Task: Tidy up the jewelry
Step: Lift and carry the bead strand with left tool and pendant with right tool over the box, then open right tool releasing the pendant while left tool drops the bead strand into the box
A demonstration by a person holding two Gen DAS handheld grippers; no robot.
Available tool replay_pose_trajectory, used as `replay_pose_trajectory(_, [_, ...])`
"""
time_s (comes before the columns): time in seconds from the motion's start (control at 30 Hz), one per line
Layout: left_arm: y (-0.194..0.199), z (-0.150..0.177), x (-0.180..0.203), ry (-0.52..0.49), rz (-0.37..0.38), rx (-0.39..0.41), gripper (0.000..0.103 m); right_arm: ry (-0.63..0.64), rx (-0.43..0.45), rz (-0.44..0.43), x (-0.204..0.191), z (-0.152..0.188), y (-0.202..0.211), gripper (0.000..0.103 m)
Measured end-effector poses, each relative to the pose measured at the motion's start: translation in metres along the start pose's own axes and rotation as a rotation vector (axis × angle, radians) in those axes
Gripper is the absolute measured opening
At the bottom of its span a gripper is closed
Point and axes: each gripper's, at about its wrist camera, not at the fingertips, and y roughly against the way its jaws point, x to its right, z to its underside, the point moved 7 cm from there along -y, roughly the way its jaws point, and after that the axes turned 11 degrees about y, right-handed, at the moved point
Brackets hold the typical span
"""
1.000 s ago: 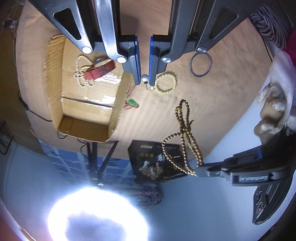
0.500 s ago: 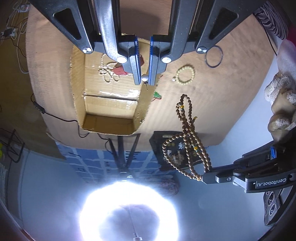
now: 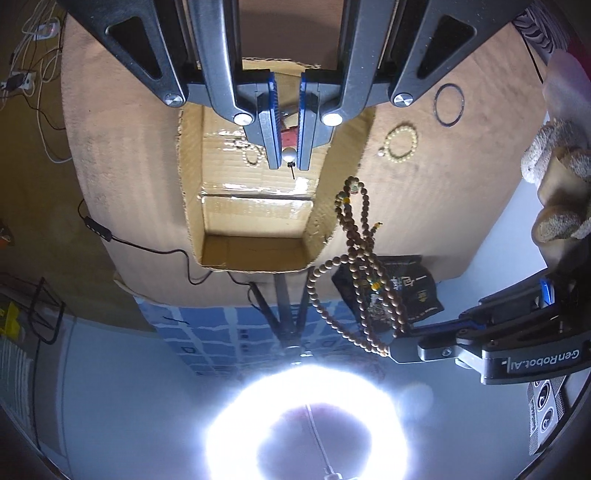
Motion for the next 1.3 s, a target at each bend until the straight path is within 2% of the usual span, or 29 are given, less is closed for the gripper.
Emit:
replay_pose_trajectory(0.3, [-0.034,0.012,0.002,-0.010,-0.034,-0.041,0.004,-0.032,-0.029,0.003,0.015,0.006,-0.009,0.006])
replay_pose_trajectory(0.63, [-0.054,0.019,0.001,-0.032,-0.057,-0.076,0.004,-0.046,-0.051,-0.002,0.018,0.011,-0.018,0.008])
replay_pose_trajectory(0.67, [-0.054,0.019,0.002,-0.038,-0.057,-0.080,0.004,-0.044,-0.052,-0.003,0.018,0.011,-0.018,0.011])
replay_pose_trajectory(0.73, [-0.054,0.020,0.001,-0.048,-0.067,-0.082,0.004,-0.040,-0.047,0.005,0.019,0.010,-0.018,0.040])
replay_pose_trajectory(0.77, [-0.054,0.020,0.001,-0.052,-0.073,-0.082,0.006,-0.038,-0.045,0.015,0.019,0.010,-0.018,0.045])
replay_pose_trajectory(0.83, [-0.053,0.020,-0.001,-0.054,-0.084,-0.079,0.025,-0.040,-0.041,0.029,0.018,0.009,-0.016,0.059])
replay_pose_trajectory(1.0, [-0.045,0.021,-0.008,-0.059,-0.097,-0.071,0.028,-0.038,-0.027,0.031,0.016,0.007,-0.013,0.069])
replay_pose_trajectory(1.3, [-0.013,0.021,-0.042,-0.045,-0.132,-0.052,0.028,-0.032,-0.006,0.007,0.006,0.002,-0.008,0.070])
